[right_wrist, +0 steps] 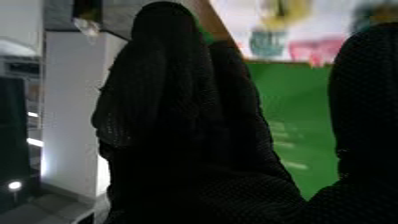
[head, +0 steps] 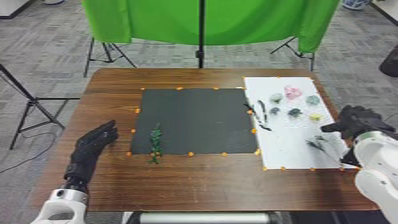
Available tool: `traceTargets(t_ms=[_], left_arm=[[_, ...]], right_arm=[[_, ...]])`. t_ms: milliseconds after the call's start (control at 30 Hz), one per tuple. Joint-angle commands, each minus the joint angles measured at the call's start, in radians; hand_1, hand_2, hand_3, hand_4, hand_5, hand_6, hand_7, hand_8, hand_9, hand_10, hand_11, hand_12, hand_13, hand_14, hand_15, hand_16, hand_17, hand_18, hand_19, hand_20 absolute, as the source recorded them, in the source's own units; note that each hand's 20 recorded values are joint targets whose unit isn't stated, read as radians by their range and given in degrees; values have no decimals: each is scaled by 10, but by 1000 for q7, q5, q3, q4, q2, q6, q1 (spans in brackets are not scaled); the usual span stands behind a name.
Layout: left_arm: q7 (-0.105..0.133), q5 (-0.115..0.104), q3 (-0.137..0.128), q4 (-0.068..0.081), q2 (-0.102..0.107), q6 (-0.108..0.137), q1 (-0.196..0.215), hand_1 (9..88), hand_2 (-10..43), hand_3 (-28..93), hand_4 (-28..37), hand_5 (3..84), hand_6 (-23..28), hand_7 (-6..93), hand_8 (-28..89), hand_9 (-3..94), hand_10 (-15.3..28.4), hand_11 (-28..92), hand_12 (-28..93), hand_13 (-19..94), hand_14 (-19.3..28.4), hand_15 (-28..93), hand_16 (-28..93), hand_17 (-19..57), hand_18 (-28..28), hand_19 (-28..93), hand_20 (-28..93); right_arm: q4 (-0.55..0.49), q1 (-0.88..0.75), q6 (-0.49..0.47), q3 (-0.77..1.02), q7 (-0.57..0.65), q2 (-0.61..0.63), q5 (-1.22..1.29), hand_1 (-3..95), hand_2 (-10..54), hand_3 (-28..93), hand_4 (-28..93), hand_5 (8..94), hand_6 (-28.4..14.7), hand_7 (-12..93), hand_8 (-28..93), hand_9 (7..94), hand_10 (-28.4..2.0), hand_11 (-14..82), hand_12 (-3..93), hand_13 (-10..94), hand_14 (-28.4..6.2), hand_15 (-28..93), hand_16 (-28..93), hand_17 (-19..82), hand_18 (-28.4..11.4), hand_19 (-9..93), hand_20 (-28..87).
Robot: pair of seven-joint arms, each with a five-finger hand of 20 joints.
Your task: Arrange flowers
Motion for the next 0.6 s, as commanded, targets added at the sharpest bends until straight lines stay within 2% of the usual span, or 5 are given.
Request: traceTargets(t_ms=[33, 267, 333, 467, 600], left_arm=[[-14, 4, -3, -2, -7, 2, 12, 293, -38, 628, -217, 416, 29, 86, -57, 396, 117, 121, 116, 311, 157, 154, 25, 43, 117, 12, 186], [-20, 2, -5, -4, -8, 1, 18, 293, -38, 628, -217, 417, 30, 87, -57, 396, 117, 120, 115, 310, 157, 154, 25, 43, 117, 12, 186], [-22, 3, -6, -4, -8, 0, 19, 294, -38, 627, -218, 417, 30, 87, -58, 396, 118, 120, 115, 311, 157, 153, 25, 43, 117, 11, 186], [-21, -1, -5, -4, -5, 2, 19, 294, -37, 627, -218, 417, 29, 87, -57, 396, 119, 121, 116, 311, 156, 153, 25, 43, 117, 11, 186], [-19, -2, -7, -5, -1, 1, 22, 294, -36, 625, -218, 417, 30, 87, -57, 396, 118, 122, 116, 311, 156, 154, 26, 43, 117, 11, 186]], right_arm=[[-35, -114, -10, 53, 5, -14, 21, 328, -95, 590, -217, 634, -44, 124, -51, 697, -173, 202, 252, 782, -94, 524, 279, 536, -148, 893, 406], [-42, -175, -13, 75, -1, -23, 35, 377, -95, 603, -218, 680, -33, 144, -56, 744, -155, 222, 247, 805, -84, 526, 284, 546, -140, 900, 401], [-33, -179, 40, 59, -12, -23, 15, 408, -95, 602, -214, 707, -26, 158, -61, 766, -146, 233, 247, 814, -77, 526, 286, 553, -135, 904, 400], [-38, -179, 168, 40, -29, -24, -19, 558, -95, 491, -162, 784, -10, 184, 128, 846, -107, 232, 322, 868, -54, 514, 299, 591, -121, 926, 390], [-88, -133, 248, 10, -47, -42, -1, 600, -95, 520, -167, 821, 6, 221, 159, 896, -101, 250, 356, 905, -36, 507, 311, 625, -109, 932, 402]])
